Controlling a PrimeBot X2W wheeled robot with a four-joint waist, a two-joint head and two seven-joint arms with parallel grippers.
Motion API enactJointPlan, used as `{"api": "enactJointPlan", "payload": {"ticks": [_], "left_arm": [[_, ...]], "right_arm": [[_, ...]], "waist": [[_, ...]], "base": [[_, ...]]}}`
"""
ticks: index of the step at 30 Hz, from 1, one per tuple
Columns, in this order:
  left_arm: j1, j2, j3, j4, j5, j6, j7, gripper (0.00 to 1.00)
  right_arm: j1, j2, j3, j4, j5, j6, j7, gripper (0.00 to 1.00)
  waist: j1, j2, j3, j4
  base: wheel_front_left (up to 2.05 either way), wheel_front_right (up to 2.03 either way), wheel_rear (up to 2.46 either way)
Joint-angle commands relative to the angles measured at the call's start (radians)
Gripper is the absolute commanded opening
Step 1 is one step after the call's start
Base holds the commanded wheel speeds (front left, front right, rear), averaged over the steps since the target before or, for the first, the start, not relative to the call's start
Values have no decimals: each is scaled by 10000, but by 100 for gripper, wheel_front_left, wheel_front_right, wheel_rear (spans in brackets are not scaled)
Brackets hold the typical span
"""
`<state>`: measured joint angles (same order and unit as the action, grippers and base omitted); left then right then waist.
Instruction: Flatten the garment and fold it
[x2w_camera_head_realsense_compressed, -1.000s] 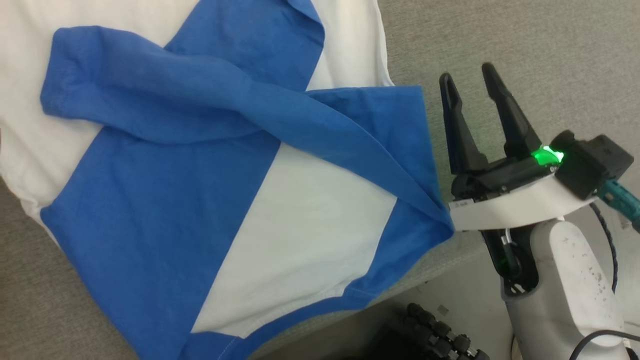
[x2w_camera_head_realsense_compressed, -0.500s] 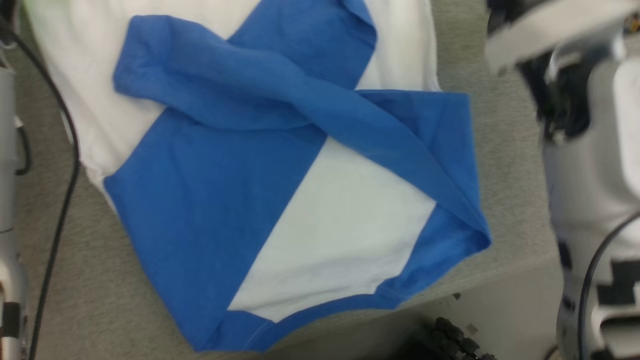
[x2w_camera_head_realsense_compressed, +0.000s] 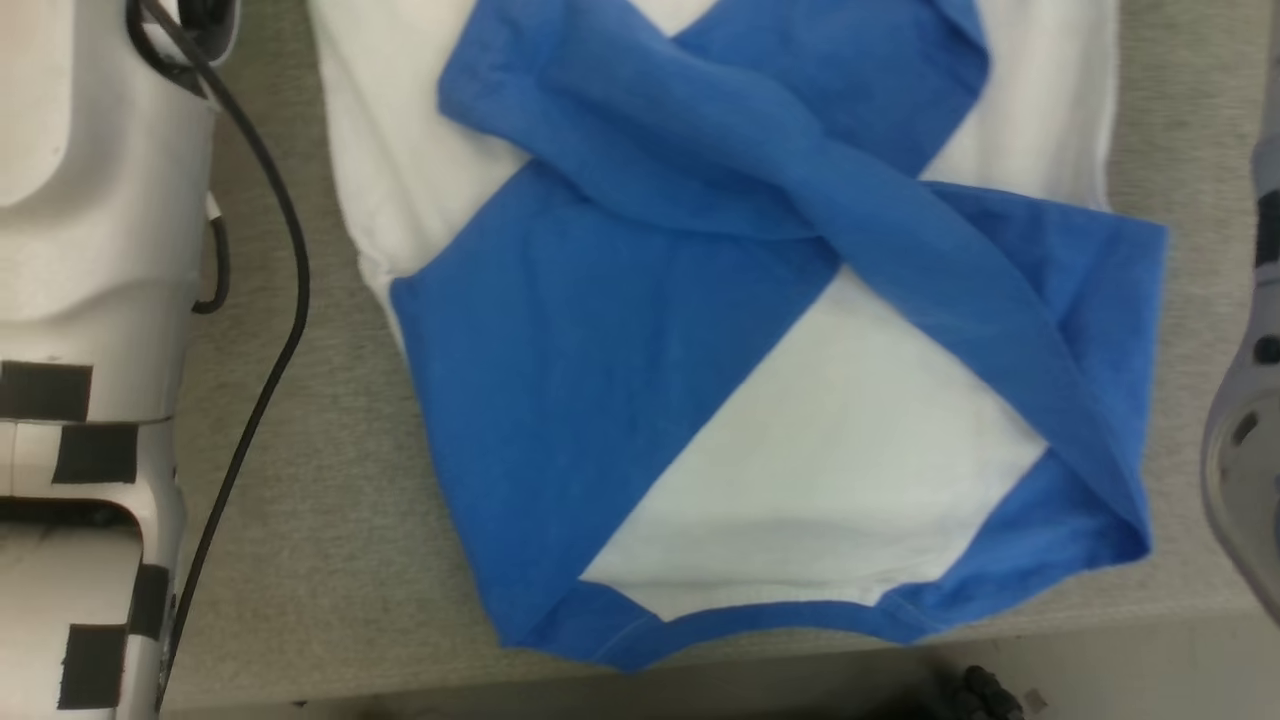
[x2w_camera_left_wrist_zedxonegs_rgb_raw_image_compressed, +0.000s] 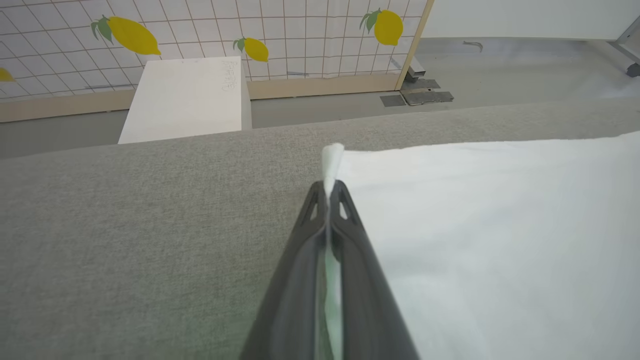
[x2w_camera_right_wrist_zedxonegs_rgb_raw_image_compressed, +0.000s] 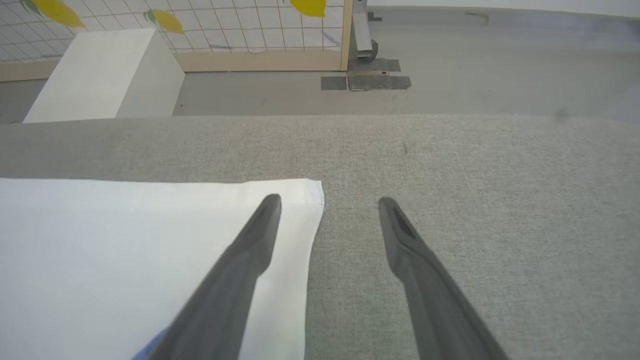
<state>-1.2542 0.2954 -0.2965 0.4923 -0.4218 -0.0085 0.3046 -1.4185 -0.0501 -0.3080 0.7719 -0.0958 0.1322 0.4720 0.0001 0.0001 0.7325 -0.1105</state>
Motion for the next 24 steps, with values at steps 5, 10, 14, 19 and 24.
{"api": "enactJointPlan", "payload": {"ticks": [5,10,14,19,24], "left_arm": [[-360,-200,-75,143,-158,-165,-295,0],[-442,-241,-107,266,-180,-164,-463,0],[-494,-231,-105,419,-210,-154,-564,0],[-560,-134,-127,589,-150,-156,-869,0],[-582,-11,-124,627,17,-179,-1720,0]], "right_arm": [[-746,-1,-1086,243,-1362,-15,1436,100],[-923,-1,-1585,288,-1899,-15,2304,100],[-960,-1,-1475,328,-1919,-15,2523,0],[-871,-1,-1139,202,-1576,-15,1835,0],[-536,-1,-374,203,-883,-15,473,0]], "waist": [[-1,-1,721,880],[-1,-1,899,954],[-1,-1,971,901],[-1,-1,864,768],[-1,-1,504,632]], "base": [[0,0,0],[0,0,0],[0,0,0],[0,0,0],[0,0,0]]}}
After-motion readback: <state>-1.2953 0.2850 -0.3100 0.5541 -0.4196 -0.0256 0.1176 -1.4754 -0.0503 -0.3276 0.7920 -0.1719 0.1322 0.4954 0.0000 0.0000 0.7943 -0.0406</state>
